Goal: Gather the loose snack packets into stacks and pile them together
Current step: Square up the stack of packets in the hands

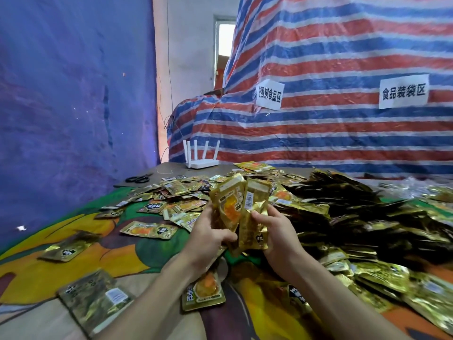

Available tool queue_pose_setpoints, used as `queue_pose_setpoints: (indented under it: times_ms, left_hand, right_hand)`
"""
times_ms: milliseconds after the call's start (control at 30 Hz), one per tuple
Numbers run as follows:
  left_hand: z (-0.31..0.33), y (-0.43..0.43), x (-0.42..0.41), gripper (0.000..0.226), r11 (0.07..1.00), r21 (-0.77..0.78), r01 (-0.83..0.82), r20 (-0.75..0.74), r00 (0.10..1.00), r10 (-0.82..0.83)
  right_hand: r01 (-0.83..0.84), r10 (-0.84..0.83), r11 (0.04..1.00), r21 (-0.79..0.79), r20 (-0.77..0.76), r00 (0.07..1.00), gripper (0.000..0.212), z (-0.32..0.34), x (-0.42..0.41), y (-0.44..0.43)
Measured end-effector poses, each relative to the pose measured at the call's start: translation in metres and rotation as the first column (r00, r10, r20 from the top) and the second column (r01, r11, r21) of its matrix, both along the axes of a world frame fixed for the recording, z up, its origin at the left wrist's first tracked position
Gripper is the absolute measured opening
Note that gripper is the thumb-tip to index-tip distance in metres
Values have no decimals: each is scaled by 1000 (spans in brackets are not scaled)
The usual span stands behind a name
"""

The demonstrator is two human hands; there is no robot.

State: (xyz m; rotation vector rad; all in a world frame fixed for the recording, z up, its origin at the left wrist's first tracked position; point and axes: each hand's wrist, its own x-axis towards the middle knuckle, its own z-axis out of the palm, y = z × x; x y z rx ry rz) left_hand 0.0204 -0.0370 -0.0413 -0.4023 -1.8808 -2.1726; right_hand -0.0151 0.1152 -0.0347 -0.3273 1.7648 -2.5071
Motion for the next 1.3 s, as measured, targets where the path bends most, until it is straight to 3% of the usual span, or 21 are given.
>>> queue_pose_setpoints:
  times_ms: [100, 200, 300, 367, 500, 567, 667, 767, 933, 1033, 1200, 1300]
  left_hand:
    - [1, 6, 6, 47, 998, -57, -28, -36, 999, 26]
    - [0, 8, 9, 35, 996, -74, 55, 14, 998, -54]
    - [2, 3, 6, 36, 967, 151, 206, 131, 965, -226]
    - [5, 1, 7, 43, 946, 214, 245, 115, 955, -273]
    - [5, 2, 10, 81, 981, 85, 177, 62, 981, -183]
    - [2, 2, 8, 66, 997, 12, 79, 23, 997, -80]
    - [0, 4, 4, 8, 994, -8, -112, -57, 992, 112]
    - [-4, 5, -1, 7, 977, -41, -210, -97, 974, 205]
    - [-6, 5, -4, 38, 975, -69, -209, -122, 972, 199]
    - [-11, 8, -9, 44, 979, -99, -179, -118, 979, 167]
    - [-16, 14, -10, 76, 993, -91, -71, -105, 993, 61]
    - [-17, 16, -10, 70, 974, -210, -85, -145, 988, 55]
  right_hand:
    - [3, 6, 996, 87, -105, 994, 25, -1, 6, 3]
    - [0, 60, 978, 207, -284, 957, 30, -2, 14, 4]
    - [9, 82, 969, 248, -354, 932, 44, -4, 18, 2]
    - [-8, 105, 965, 262, -358, 928, 47, -7, 19, 0]
    - [-54, 173, 939, 339, -332, 927, 49, -10, 20, -5]
    - [-53, 181, 928, 368, -322, 929, 46, -11, 19, -6]
    - [-87, 233, 899, 429, -302, 924, 48, -11, 17, -6]
    - [-119, 305, 849, 515, -294, 906, 58, -12, 19, -6]
    - [66, 295, 761, 645, -436, 850, 77, -10, 25, -4]
    - [61, 262, 799, 599, -438, 860, 102, -5, 28, -2]
    - [79, 232, 838, 539, -484, 844, 96, 3, 42, -4]
    - [77, 218, 823, 563, -439, 872, 93, 5, 42, -5]
